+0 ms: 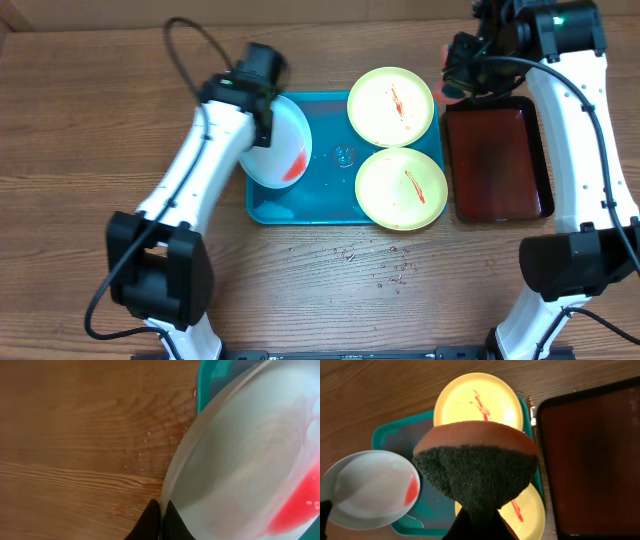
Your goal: Clean dirty plates on tray and stack at the side
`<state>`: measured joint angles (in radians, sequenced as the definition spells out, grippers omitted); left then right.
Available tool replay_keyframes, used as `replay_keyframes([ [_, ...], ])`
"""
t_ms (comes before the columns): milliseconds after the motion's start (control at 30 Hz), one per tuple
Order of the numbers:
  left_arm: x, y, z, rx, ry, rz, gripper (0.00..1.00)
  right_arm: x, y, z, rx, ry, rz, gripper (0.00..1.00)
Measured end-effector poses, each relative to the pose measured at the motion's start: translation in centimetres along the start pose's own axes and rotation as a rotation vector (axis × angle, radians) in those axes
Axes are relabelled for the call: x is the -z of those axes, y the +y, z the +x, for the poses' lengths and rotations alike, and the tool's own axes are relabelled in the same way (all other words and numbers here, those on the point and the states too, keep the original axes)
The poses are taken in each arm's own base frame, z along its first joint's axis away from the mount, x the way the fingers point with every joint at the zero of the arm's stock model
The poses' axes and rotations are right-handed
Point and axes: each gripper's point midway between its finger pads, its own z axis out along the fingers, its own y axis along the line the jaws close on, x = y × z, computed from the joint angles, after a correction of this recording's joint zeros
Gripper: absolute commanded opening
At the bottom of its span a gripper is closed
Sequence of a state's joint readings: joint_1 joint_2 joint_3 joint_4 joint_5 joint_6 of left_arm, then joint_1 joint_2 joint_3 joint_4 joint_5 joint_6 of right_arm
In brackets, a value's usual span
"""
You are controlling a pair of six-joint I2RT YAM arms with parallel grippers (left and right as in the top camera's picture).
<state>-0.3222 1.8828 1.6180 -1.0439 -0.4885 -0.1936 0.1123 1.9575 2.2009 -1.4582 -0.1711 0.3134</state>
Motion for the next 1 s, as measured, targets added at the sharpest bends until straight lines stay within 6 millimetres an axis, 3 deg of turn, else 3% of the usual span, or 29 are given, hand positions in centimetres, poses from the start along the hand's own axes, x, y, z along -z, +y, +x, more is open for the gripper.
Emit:
replay_keyframes([
  [267,4.6,-1.5,-1.5,-0.075,-0.192,-0.286,0.04,0.1,-1.2,0.0,-0.016,0.003,0.041,0.04],
  [700,12.8,-0.2,-3.9,-0.055,-0.506,-0.711,0.04,0.1,-1.4,0.1,-0.017,0.005,0.053,0.04],
  [1000,14.3,0.1,-4.0,-0.053,-0.550,-0.782,0.04,0.1,-1.5,0.2,-0.018,0.009,0.058,0.04],
])
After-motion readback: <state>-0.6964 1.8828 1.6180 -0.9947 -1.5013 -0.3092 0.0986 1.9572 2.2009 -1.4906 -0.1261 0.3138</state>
